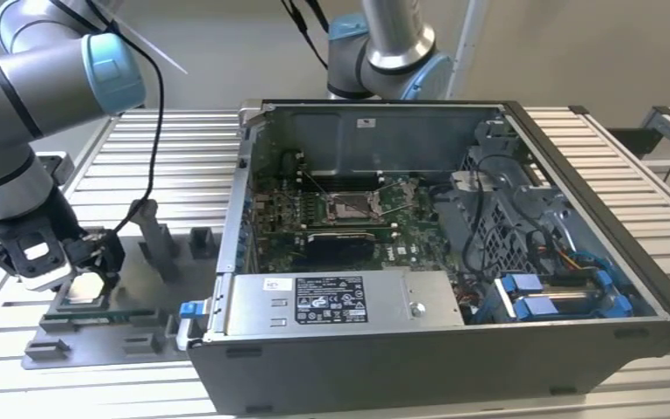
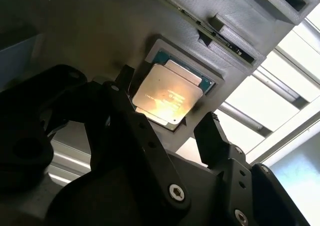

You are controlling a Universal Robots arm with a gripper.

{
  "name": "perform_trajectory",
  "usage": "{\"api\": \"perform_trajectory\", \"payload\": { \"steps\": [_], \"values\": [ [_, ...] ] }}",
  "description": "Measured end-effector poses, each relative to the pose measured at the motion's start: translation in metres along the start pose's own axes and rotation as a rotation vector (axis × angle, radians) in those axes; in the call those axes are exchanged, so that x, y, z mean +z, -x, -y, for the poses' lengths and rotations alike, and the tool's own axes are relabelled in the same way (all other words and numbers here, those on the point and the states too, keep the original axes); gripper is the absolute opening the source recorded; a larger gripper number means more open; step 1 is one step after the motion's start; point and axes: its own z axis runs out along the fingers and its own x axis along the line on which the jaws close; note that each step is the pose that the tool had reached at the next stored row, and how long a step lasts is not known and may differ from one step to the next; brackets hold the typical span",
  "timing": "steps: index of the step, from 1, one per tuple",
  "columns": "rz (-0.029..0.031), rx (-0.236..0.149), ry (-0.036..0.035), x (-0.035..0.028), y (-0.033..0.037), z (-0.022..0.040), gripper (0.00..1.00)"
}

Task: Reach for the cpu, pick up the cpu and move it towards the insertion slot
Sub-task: 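Pick up the cpu and move it towards the insertion slot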

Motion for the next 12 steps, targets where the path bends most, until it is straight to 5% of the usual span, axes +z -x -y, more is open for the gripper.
{"api": "perform_trajectory", "payload": {
  "steps": [1, 12],
  "values": [
    [0.0000, 0.000, -0.0001, 0.0000, 0.0000, 0.0000, 0.00],
    [0.0000, 0.000, 0.0000, 0.0002, 0.0000, 0.0000, 0.00]
  ]
}}
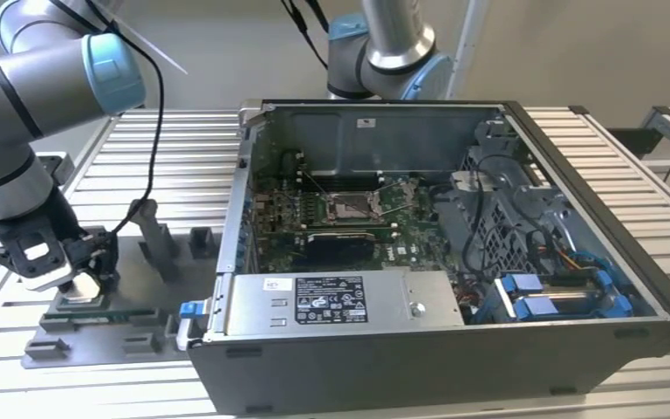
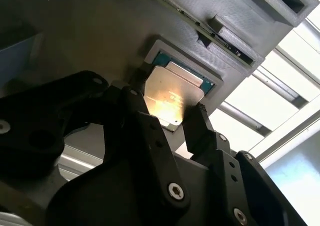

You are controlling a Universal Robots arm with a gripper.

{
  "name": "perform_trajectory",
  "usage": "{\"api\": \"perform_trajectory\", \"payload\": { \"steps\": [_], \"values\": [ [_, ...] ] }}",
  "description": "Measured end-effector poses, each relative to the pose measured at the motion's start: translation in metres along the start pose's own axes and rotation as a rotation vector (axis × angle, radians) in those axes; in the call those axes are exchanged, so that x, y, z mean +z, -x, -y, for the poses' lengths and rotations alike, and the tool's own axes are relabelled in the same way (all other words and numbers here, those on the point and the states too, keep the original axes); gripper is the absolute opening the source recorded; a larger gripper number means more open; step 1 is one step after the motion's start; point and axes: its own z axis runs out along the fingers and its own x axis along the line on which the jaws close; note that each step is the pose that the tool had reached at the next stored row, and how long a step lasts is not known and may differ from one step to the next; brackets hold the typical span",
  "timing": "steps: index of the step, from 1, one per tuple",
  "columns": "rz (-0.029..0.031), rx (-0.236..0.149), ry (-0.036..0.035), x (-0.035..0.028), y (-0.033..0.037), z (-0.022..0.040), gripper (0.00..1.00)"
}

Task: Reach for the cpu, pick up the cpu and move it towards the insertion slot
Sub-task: 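Pick up the cpu and move it towards the insertion slot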

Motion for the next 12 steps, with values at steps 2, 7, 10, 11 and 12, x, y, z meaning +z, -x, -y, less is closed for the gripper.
{"api": "perform_trajectory", "payload": {
  "steps": [2, 7, 10, 11, 12],
  "values": [
    [0.0000, 0.000, 0.0000, 0.0000, 0.0000, 0.0000, 0.00],
    [0.0000, 0.000, 0.0000, 0.0001, 0.0000, 0.0000, 0.00],
    [-0.0001, 0.000, 0.0000, 0.0001, 0.0000, 0.0000, 0.00],
    [0.0000, 0.000, 0.0000, 0.0002, 0.0000, 0.0000, 0.00],
    [0.0001, 0.000, 0.0000, 0.0001, 0.0000, 0.0000, 0.00]
  ]
}}
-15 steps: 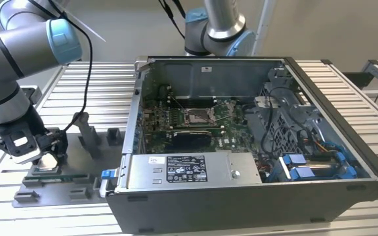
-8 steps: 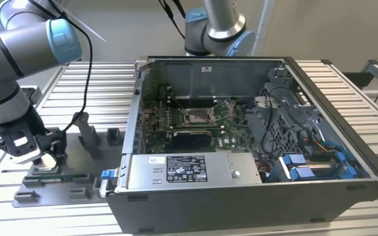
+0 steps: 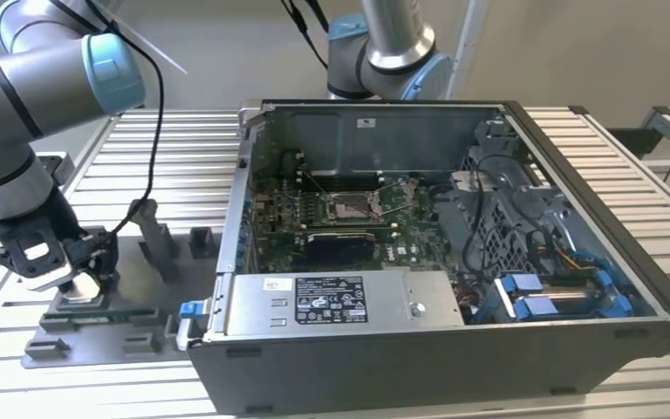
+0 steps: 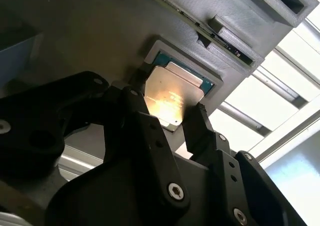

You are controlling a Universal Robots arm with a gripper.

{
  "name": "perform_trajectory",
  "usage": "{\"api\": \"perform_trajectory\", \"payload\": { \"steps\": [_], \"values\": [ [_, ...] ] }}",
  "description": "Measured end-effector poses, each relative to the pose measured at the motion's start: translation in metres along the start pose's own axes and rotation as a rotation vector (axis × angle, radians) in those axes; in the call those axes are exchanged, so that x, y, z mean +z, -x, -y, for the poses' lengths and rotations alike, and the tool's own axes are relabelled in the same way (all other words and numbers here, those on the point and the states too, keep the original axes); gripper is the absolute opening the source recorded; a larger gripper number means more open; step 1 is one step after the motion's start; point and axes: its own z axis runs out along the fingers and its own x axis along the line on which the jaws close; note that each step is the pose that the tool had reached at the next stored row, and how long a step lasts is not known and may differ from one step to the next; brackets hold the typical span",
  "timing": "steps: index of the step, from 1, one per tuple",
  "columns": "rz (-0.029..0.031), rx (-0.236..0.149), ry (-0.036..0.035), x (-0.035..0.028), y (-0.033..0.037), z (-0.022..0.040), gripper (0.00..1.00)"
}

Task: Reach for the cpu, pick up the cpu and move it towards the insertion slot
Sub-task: 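Pick up the cpu and move it towards the insertion slot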

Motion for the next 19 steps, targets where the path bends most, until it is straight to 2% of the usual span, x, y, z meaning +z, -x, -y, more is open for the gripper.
{"api": "perform_trajectory", "payload": {
  "steps": [4, 19],
  "values": [
    [0.0000, 0.000, 0.0001, -0.0031, 0.0000, -0.0002, 0.00],
    [-0.0001, 0.000, -0.0030, -0.0274, -0.0001, -0.0015, 0.00]
  ]
}}
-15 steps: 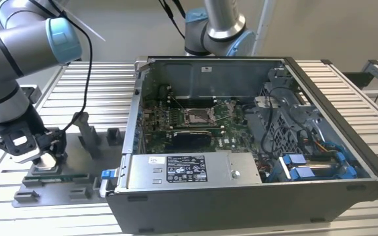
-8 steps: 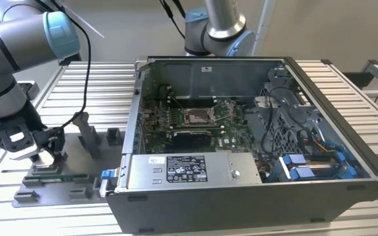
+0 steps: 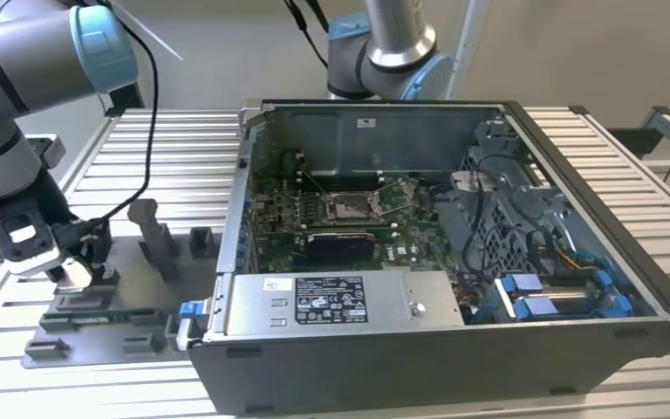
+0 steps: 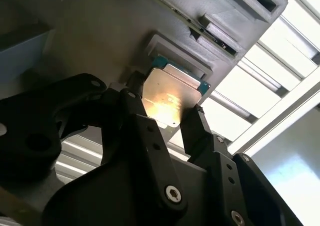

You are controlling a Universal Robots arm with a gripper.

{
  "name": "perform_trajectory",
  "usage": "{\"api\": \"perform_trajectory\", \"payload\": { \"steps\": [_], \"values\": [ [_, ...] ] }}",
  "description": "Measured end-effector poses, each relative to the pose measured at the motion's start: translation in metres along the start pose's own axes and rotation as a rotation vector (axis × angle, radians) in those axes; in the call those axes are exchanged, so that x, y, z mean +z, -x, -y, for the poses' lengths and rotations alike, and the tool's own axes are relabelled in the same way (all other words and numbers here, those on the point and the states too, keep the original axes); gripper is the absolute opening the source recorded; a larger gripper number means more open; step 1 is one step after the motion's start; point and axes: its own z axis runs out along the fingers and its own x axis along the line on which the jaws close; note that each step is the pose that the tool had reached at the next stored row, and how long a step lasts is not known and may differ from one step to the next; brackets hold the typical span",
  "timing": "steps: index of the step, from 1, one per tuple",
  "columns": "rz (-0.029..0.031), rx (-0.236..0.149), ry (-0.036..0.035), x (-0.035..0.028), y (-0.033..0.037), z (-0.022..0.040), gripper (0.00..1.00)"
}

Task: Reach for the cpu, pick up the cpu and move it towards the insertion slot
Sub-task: 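Pick up the cpu and move it towards the insertion slot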

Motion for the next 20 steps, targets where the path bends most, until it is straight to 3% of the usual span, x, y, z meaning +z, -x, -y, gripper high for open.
{"api": "perform_trajectory", "payload": {
  "steps": [10, 15, 20],
  "values": [
    [-0.0001, 0.000, -0.0005, -0.0182, -0.0001, -0.0009, 0.00],
    [0.0001, 0.000, -0.0007, -0.0303, -0.0001, -0.0016, 0.00],
    [-0.0002, 0.000, -0.0054, -0.0437, -0.0001, -0.0022, 0.00]
  ]
}}
